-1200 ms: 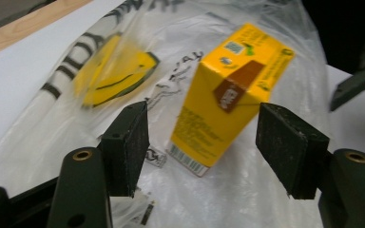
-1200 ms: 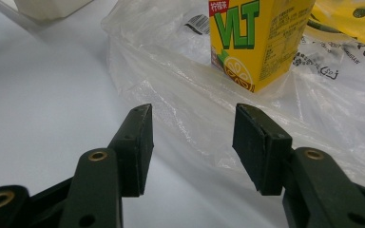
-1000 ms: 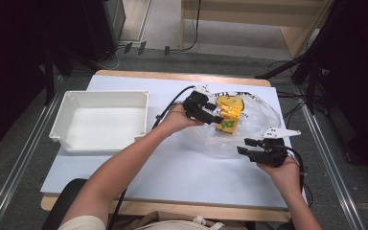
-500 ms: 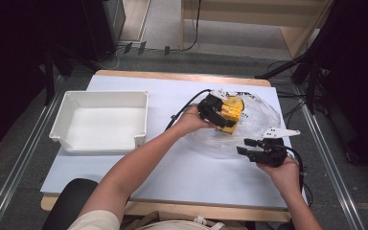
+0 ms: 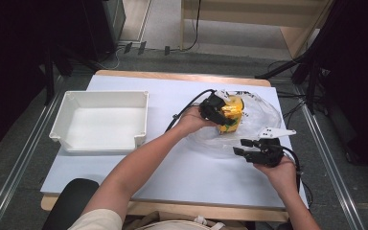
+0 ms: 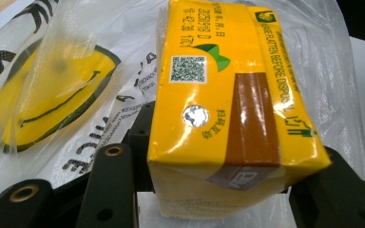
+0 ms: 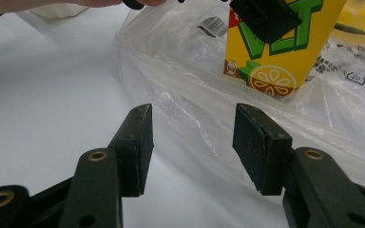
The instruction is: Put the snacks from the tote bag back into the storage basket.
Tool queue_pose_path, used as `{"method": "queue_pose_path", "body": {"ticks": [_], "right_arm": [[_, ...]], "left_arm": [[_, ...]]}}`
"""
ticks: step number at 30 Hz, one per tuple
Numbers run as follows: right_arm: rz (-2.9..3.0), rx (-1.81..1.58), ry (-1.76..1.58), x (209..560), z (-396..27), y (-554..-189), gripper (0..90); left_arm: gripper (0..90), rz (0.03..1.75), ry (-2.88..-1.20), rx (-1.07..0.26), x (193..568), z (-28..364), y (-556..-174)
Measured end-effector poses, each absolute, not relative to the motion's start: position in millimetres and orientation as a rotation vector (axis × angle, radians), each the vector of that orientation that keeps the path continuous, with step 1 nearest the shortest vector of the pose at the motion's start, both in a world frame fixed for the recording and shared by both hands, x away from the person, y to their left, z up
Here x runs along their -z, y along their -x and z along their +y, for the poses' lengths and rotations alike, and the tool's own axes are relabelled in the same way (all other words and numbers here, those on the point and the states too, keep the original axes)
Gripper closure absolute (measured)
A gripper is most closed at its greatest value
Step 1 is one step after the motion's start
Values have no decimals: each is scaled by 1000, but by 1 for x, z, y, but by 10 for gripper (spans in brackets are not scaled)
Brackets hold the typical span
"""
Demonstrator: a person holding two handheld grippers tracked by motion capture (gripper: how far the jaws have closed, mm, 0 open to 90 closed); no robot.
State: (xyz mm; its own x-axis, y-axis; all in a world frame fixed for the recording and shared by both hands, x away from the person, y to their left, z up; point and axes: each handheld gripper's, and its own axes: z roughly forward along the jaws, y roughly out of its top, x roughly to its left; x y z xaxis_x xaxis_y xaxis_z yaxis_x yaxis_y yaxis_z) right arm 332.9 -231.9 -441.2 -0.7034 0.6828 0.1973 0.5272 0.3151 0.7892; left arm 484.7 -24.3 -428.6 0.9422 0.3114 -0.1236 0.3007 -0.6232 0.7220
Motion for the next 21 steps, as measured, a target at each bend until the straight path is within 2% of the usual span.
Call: {"method": "queue_pose_path", "body": {"ticks": [21], "right_arm": [[2428, -1363, -1019, 431, -214, -323, 472]], "left_arm": [[517, 491, -2282, 4, 374, 14, -466]]}}
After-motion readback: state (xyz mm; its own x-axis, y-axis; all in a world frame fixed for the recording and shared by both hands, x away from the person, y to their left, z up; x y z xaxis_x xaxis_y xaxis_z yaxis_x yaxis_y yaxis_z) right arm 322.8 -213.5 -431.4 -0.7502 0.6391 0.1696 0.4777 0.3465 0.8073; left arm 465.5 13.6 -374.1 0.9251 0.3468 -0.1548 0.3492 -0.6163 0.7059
